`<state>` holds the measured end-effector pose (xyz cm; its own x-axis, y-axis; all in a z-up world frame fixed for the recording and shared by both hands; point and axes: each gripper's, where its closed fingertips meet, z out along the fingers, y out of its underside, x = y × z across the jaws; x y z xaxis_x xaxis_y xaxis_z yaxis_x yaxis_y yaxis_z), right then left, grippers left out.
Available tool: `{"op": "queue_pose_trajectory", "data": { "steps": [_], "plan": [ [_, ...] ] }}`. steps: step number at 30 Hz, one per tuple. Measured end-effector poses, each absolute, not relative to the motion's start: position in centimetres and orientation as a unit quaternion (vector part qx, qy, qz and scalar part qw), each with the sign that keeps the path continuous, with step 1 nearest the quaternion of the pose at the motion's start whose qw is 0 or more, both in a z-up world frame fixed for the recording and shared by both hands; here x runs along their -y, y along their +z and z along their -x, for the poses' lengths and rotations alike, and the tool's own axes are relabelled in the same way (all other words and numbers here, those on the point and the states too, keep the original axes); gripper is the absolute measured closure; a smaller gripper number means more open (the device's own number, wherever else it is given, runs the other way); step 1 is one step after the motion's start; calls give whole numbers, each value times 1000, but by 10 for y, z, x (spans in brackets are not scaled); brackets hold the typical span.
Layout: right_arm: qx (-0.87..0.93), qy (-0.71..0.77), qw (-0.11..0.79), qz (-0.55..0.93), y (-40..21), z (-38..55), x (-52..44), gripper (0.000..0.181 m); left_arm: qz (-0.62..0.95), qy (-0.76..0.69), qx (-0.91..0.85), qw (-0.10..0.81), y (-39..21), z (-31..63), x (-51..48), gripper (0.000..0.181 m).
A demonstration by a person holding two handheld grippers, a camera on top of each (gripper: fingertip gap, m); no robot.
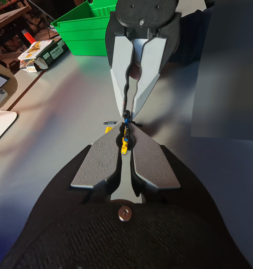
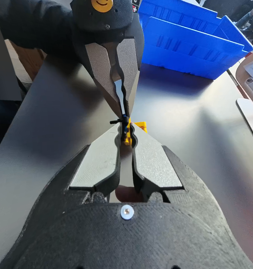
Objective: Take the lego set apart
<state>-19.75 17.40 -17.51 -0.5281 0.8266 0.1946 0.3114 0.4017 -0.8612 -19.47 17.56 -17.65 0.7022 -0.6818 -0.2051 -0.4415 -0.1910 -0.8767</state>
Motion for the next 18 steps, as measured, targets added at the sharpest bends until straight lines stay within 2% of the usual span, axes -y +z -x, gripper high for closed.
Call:
{"op": "queue_pose_trajectory", "data": {
  "steps": [6, 14, 18],
  "plan": [
    [782, 378, 340, 362, -176, 203, -170, 177, 767, -92, -373, 514, -178, 196, -177, 179],
    [820, 240, 403, 326, -179, 207, -167, 176, 757, 51, -440, 480, -183, 203, -174, 179],
    [824, 220, 411, 322, -179, 210, -167, 176, 735, 140, -476, 462, -184, 207, -175, 179]
  ]
}}
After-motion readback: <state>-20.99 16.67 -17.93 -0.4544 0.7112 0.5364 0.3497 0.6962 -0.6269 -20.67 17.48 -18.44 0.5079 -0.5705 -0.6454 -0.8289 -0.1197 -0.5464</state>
